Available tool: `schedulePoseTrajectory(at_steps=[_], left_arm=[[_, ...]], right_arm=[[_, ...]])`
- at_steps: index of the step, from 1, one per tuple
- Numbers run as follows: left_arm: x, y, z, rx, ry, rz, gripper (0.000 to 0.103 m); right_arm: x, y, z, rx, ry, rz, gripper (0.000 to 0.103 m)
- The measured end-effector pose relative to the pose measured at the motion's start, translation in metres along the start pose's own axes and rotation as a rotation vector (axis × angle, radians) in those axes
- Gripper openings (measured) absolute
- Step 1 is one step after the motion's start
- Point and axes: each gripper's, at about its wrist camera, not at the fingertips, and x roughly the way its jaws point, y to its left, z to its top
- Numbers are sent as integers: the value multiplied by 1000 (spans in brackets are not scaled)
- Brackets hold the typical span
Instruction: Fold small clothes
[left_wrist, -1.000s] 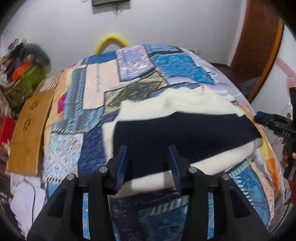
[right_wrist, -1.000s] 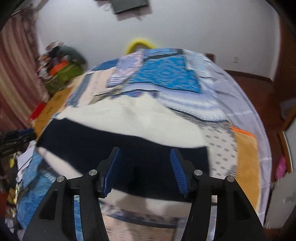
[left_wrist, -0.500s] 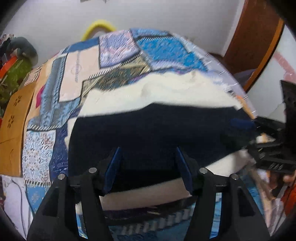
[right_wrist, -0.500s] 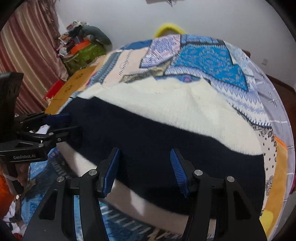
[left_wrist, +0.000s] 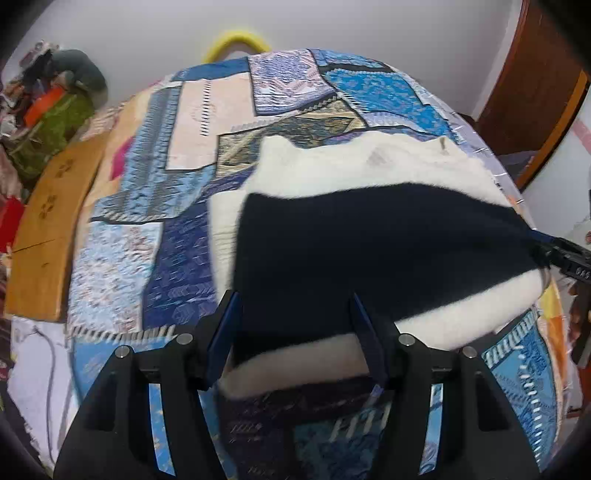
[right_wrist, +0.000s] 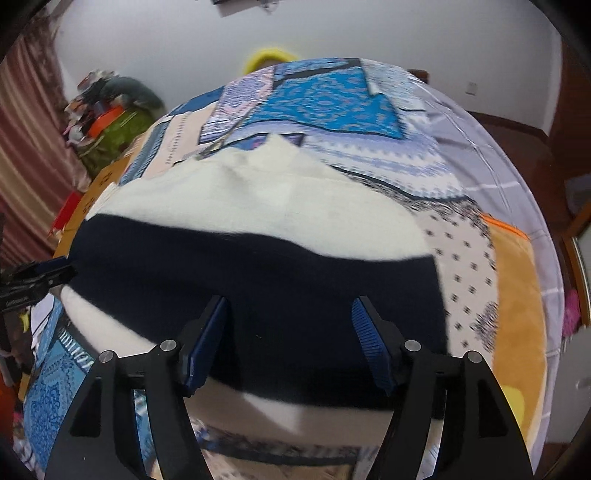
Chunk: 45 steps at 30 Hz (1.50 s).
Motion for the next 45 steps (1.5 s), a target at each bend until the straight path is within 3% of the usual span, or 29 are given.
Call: schedulePoseTrajectory(at_steps=[4, 7, 18, 26, 28, 34, 35, 39, 43, 45], left_arm=[[-7, 14, -12, -71, 21, -23, 67], [-12, 26, -19, -163, 39, -68, 68], [-2, 16, -44, -358, 193, -359, 68], [15, 18, -27, -514, 168, -457, 70], [23, 22, -21, -564, 167, -461, 70], [38, 35, -13, -707, 143, -474, 69], [39, 35, -11, -720, 139, -463, 68], [40, 35, -7, -717, 110, -391, 47], [38, 49, -10, -763, 74, -406, 27], [33, 54, -9, -756, 51, -401, 25]], right_arm=[[-11, -9, -3, 26, -10, -57, 66], [-21, -9, -3, 31, -22, -41, 66], [-23, 38, 0, -66, -18, 47, 66], [7, 50, -9, -86, 56, 66, 68], [8, 48, -10, -75, 52, 76, 74], [7, 49, -11, -74, 57, 88, 74], [7, 49, -11, -74, 58, 90, 74], [4, 47, -8, -63, 62, 102, 74], [-1, 42, -5, -42, 50, 99, 74], [-6, 40, -3, -39, 37, 91, 74]])
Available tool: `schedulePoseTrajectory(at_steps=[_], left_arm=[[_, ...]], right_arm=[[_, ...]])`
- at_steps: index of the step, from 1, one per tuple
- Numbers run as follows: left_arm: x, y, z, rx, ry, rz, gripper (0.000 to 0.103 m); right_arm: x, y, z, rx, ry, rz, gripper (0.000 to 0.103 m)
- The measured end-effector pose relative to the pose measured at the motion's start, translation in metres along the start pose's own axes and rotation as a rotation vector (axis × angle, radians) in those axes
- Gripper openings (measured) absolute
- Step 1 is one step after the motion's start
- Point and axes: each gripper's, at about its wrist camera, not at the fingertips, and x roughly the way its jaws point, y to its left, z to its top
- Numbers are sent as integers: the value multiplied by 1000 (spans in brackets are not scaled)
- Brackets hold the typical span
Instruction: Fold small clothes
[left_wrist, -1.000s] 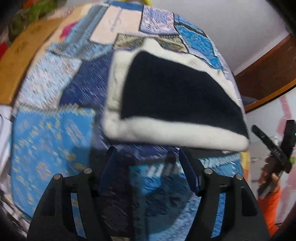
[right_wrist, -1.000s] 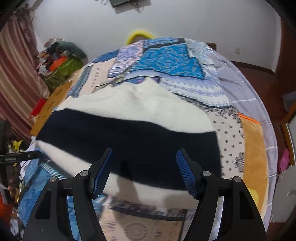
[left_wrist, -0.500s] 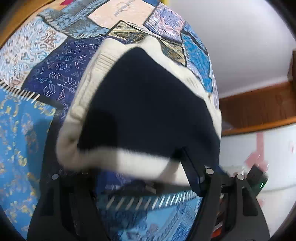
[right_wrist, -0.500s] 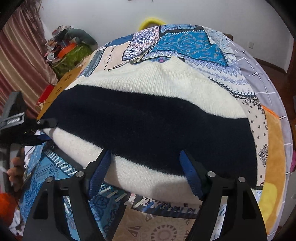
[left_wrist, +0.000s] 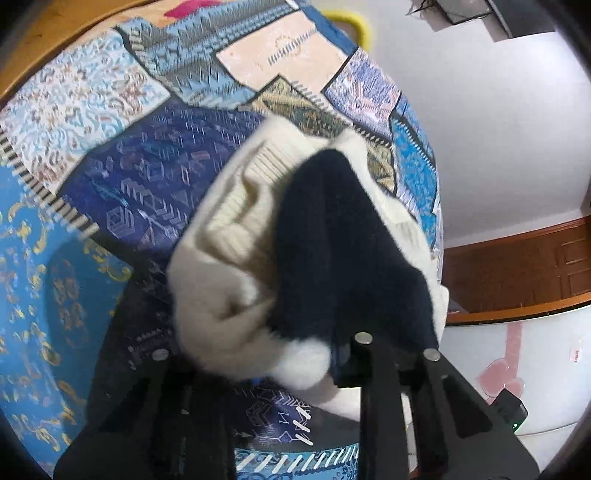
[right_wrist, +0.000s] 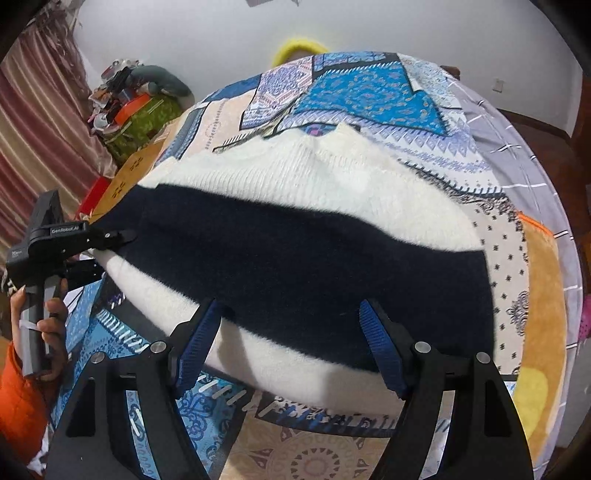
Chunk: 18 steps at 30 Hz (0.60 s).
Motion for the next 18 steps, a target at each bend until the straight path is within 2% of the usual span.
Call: schedulePoseTrajectory(at_steps=[7, 11, 15, 18], left_arm=[[-45, -1, -4, 103, -122, 68, 23], [-74, 5, 3, 140, -207, 137, 23], [-107, 4, 16, 186, -346, 248, 22], [-127, -3, 25, 217, -436, 300, 22]], right_arm=[[-15, -6, 6, -2, -45, -18, 74], [-17, -14, 13, 14, -58, -34, 74], [-15, -21, 14, 31, -57, -37, 74], [-11, -20, 11, 35, -43, -24, 74]])
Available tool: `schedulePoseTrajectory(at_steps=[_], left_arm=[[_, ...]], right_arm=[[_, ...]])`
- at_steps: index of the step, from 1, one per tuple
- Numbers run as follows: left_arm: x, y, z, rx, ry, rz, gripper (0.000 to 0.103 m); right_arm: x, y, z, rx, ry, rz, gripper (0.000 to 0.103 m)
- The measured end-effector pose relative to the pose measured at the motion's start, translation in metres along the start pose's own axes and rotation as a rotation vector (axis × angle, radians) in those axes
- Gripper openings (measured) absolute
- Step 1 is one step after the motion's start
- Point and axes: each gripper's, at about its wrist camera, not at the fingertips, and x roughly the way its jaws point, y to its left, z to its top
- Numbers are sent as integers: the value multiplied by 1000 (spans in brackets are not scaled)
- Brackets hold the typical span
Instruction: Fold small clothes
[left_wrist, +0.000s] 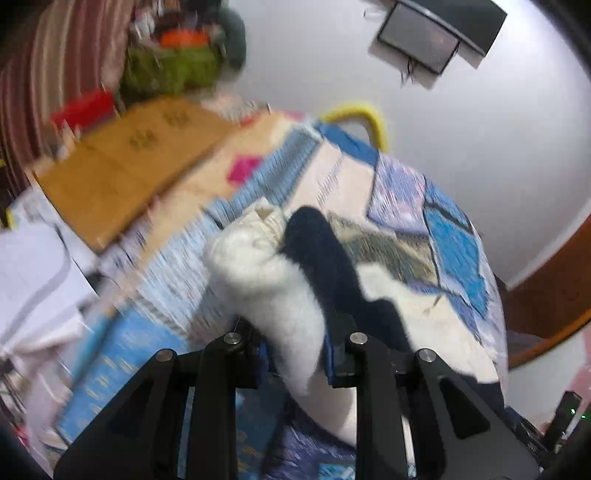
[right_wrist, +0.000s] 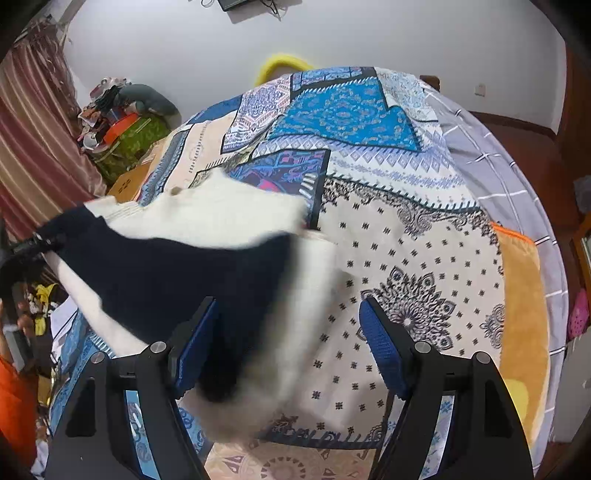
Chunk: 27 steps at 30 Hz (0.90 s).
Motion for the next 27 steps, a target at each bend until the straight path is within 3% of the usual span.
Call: schedulePoseTrajectory(at_steps=[4, 9, 11, 12, 15, 20, 27], left_arm=[[-18, -24, 15, 96, -81, 10, 22], [-44, -82, 11, 232, -180, -30, 20], [-56, -109, 6, 273, -218, -78, 14], [-61, -122, 4, 293, -228, -103, 2], [-78, -173, -7, 409, -267, -180, 0], [-72, -217, -29, 562, -193, -211, 1], [-25, -180, -28, 472, 35, -206, 9]], right_arm=[[8, 11, -4, -25, 21, 18, 74], [16, 20, -6, -40, 40, 23, 74], [17, 20, -6, -39, 40, 22, 74], [17, 20, -6, -37, 39, 22, 74], [15, 20, -6, -29, 33, 30, 74], [14, 20, -8, -19, 28, 41, 74], [10, 20, -11, -21, 26, 53, 74]])
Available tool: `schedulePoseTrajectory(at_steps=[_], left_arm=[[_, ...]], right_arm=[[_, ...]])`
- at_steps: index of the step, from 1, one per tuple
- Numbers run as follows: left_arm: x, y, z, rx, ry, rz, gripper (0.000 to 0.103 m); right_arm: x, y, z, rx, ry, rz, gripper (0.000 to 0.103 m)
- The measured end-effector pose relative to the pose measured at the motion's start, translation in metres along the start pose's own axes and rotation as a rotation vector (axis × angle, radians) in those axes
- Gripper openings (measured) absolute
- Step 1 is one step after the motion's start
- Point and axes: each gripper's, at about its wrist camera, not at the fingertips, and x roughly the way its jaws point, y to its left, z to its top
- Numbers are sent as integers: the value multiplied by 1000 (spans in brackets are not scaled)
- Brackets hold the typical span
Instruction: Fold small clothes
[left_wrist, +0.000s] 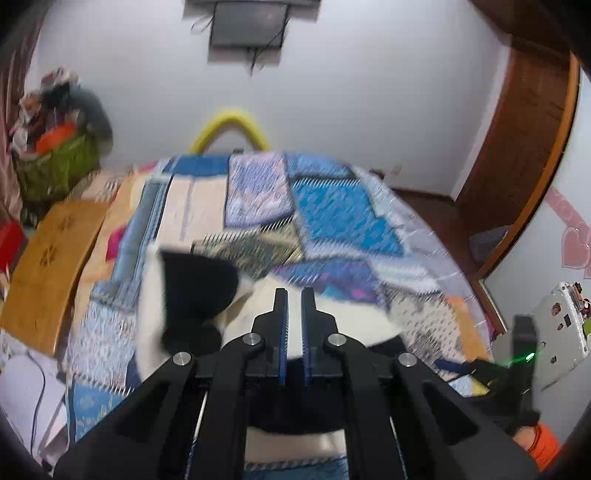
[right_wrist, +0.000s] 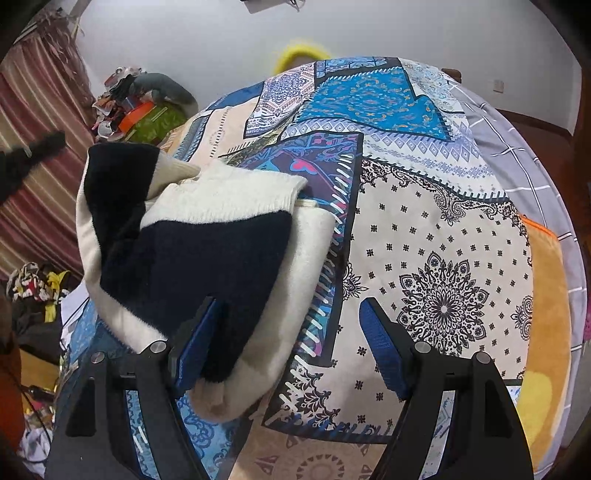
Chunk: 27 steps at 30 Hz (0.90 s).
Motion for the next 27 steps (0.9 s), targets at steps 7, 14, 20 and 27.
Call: schedulePoseTrajectory(at_steps=[7, 14, 20, 27], left_arm=[[6, 64, -20, -76, 47, 102, 62], [27, 92, -22, -92, 140, 95, 67], [69, 96, -12, -114, 209, 63, 67], [108, 95, 0, -105, 233, 128, 55]], right_arm=[[1, -2, -1, 9, 3, 5, 74], [6, -5, -4, 28, 11, 6, 76], [7, -6, -5, 32, 17, 8, 76], [7, -6, -5, 32, 20, 8, 76]])
